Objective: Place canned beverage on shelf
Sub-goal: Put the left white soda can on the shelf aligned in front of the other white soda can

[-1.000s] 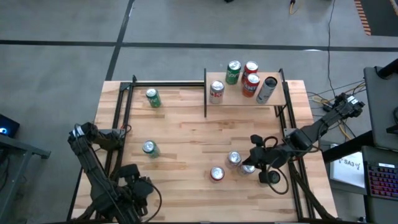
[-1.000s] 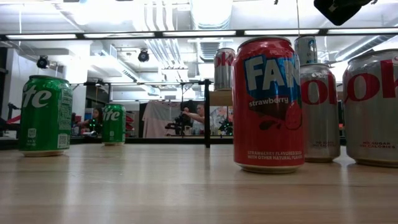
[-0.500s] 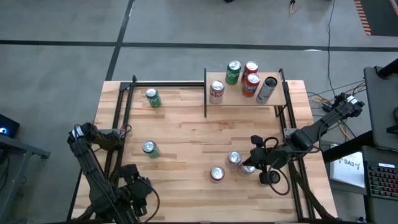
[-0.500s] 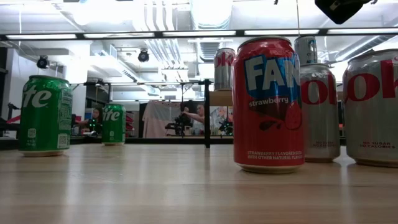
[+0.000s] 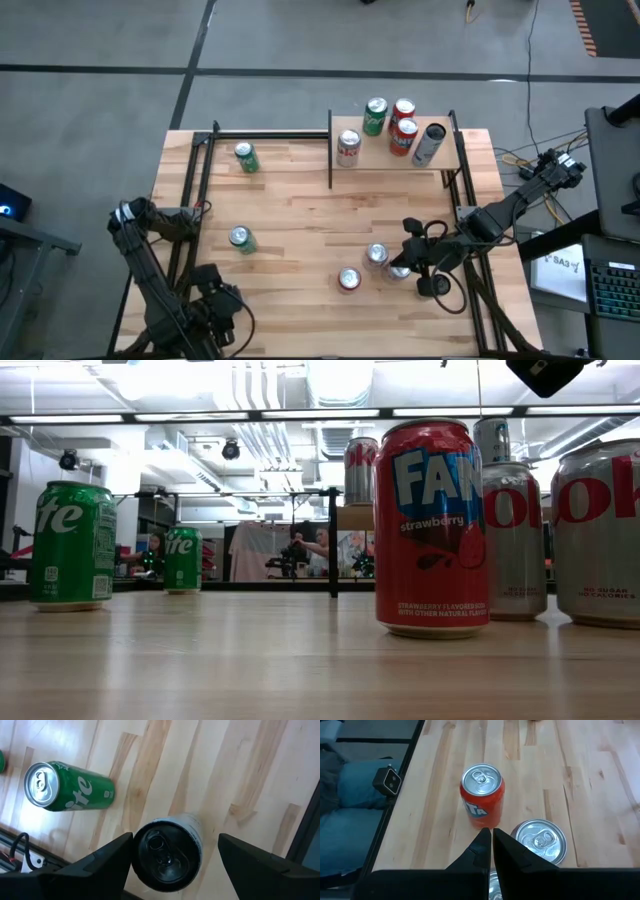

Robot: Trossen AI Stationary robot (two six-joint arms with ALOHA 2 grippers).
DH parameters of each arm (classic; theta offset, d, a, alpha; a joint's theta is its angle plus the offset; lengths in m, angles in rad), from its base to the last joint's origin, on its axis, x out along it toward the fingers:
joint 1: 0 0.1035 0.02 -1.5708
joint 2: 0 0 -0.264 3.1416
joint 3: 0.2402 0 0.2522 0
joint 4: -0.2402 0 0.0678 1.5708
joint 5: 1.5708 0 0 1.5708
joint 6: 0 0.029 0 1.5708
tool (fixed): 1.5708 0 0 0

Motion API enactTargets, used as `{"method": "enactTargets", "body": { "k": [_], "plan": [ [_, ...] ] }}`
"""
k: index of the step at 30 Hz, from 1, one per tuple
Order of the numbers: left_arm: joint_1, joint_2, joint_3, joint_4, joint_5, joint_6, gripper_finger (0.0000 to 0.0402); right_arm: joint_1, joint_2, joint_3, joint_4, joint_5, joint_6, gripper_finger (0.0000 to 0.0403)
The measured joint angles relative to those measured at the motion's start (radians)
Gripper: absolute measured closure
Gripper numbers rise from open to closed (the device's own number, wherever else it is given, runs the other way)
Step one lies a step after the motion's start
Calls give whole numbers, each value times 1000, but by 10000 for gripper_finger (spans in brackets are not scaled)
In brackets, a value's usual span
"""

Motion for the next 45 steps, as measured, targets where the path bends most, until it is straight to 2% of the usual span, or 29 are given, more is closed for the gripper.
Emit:
{"method": "enactTargets", "body": {
  "k": [16,19,24,30,34,45],
  "plan": [
    [-44,0,-2,3,-56,-48,122,2,0,0,5,1,0,394],
    [-43,0,-2,3,-55,-49,109,2,0,0,5,1,0,394],
    [-44,0,-2,1,-36,-40,64,2,0,0,5,1,0,394],
    [-44,0,-2,58,4,-118,25,2,0,0,5,1,0,394],
    [-44,0,-2,58,25,-123,20,2,0,0,5,1,0,394],
    [-43,0,-6,1,-9,-111,19,2,0,0,5,1,0,394]
  ]
}}
